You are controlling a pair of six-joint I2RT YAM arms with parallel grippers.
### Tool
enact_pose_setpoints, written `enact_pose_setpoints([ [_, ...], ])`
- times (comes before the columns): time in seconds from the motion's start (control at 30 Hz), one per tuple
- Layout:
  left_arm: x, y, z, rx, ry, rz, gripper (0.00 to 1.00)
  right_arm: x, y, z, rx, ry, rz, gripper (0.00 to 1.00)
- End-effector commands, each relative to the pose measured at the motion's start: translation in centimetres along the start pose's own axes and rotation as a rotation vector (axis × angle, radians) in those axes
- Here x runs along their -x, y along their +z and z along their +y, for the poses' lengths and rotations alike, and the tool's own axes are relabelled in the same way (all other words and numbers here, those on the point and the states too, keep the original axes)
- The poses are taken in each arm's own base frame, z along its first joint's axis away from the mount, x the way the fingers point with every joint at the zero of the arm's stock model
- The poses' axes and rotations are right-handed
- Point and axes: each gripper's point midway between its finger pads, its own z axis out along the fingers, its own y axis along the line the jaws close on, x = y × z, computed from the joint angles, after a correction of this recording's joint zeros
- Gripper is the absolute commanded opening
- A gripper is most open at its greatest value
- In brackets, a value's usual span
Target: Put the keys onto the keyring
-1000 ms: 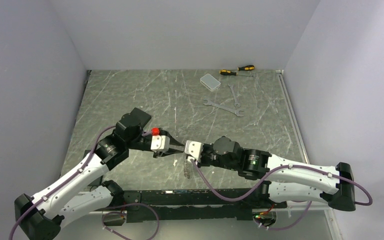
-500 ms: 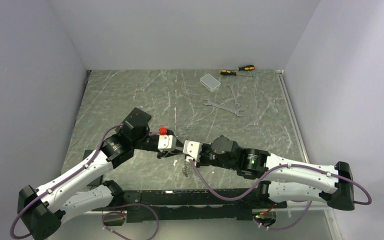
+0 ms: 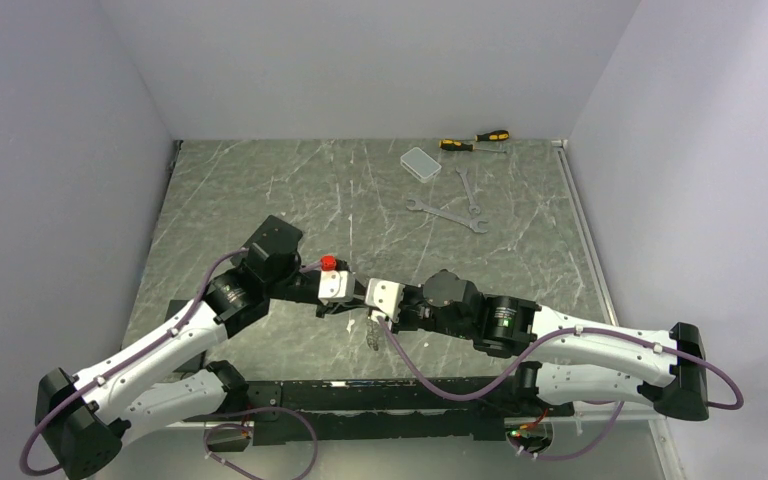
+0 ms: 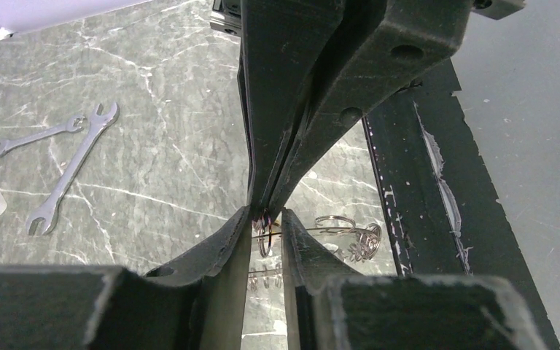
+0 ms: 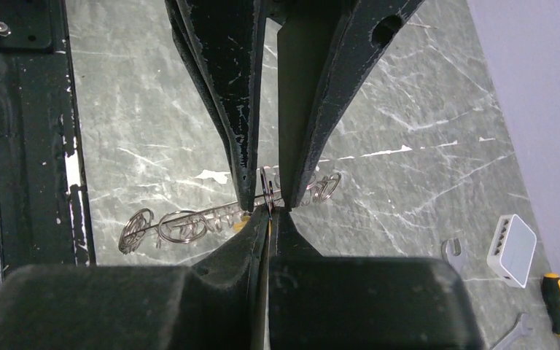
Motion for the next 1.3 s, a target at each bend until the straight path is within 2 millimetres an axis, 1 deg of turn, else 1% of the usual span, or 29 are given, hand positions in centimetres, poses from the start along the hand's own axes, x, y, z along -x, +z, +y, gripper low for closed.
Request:
enact_pose_setpoints([
  [0.0,0.3,0.2,0.2,0.014,0.018,-0.017,0.24,3.6,-0.5,-1.9,-0.063,0.016,-0.096,0.0],
  [0.1,0.0,0.2,0.2,0.014,0.02,-0.01,0.2,3.8,-0.7,-2.0,-0.065,0.023,-0.112,0.0],
  [0.2,-0.2,0.2,0.2,0.019,0.032,0.002,0.15,4.6,-1.1,-2.1,-0.068,0.034,-0.145,0.0],
  [0.23,-0.2,0.1,0.2,0.02,0.036,0.004,0.13,4.8,-1.3,-2.1,-0.067,0.036,-0.158,0.0],
  [0.33,-0.1,0.1,0.3,0.029,0.048,0.002,0.02,5.4,-1.7,-2.2,-0.068,0.039,-0.189,0.0],
  [0.37,-0.1,0.1,0.3,0.031,0.05,0.003,0.0,5.4,-1.7,-2.2,-0.069,0.038,-0.192,0.0],
  [0.43,-0.1,0.0,0.3,0.028,0.053,0.002,0.0,5.4,-1.7,-2.1,-0.065,0.04,-0.195,0.0],
  [0.67,1.6,-0.2,0.7,0.064,0.073,-0.06,0.0,4.9,-1.6,-2.4,-0.089,0.067,-0.174,0.0],
  [0.87,2.6,-0.5,1.0,0.089,0.08,-0.094,0.0,5.0,-2.1,-2.9,-0.121,0.101,-0.177,0.26],
  [0.93,2.7,-0.6,1.0,0.096,0.079,-0.101,0.0,4.7,-2.2,-2.9,-0.126,0.106,-0.176,0.38],
  [0.97,2.8,-0.6,1.0,0.097,0.079,-0.103,0.0,4.6,-2.3,-2.8,-0.125,0.106,-0.173,0.42],
  [1.1,3.0,-0.7,0.9,0.099,0.08,-0.11,0.0,4.2,-2.4,-2.6,-0.118,0.11,-0.169,0.45],
  [1.27,3.4,-0.8,0.9,0.105,0.079,-0.124,0.0,3.4,-2.3,-2.2,-0.112,0.111,-0.159,0.45],
])
